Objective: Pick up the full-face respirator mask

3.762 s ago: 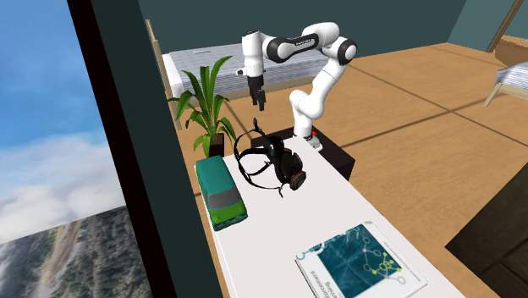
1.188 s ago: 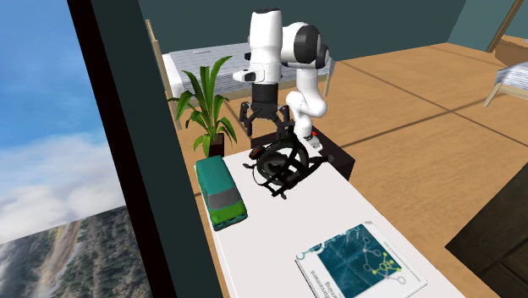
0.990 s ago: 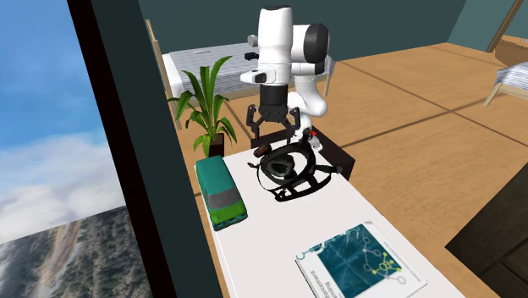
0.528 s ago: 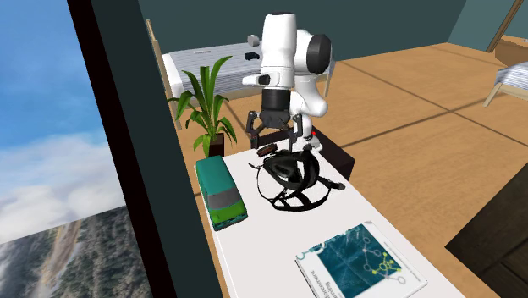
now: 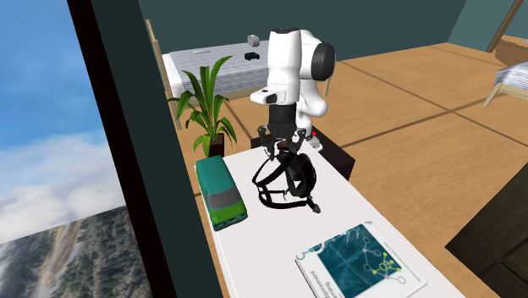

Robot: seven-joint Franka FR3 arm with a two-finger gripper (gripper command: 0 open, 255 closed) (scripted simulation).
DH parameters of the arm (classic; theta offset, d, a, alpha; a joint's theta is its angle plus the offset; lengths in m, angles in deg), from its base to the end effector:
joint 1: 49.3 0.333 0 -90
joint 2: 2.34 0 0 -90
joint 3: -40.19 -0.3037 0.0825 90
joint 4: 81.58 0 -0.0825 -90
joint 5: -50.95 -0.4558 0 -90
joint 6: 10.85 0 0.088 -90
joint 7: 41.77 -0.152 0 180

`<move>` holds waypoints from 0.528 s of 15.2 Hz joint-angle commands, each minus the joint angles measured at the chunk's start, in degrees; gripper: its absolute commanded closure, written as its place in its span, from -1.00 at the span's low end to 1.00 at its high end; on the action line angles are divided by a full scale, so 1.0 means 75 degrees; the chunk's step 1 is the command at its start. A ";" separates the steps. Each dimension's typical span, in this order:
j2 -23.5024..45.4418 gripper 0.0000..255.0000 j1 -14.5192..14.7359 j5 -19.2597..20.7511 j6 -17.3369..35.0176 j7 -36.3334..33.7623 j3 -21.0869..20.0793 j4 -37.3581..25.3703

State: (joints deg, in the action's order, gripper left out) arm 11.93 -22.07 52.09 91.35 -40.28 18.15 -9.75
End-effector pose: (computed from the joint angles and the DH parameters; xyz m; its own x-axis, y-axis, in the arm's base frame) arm 0.5008 0.5262 0.6100 0.6290 0.7192 0.2950 0.7642 -0.6417 -0.0651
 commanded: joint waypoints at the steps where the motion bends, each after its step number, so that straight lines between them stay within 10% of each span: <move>1: 0.0030 1.00 -0.0012 -0.0011 -0.0061 0.0006 0.0008 0.0165; 8: 0.0340 1.00 -0.0016 0.0055 -0.0582 0.0098 0.0047 -0.0653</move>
State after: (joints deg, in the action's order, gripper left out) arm 14.05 -22.29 52.36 87.86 -39.52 18.49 -13.45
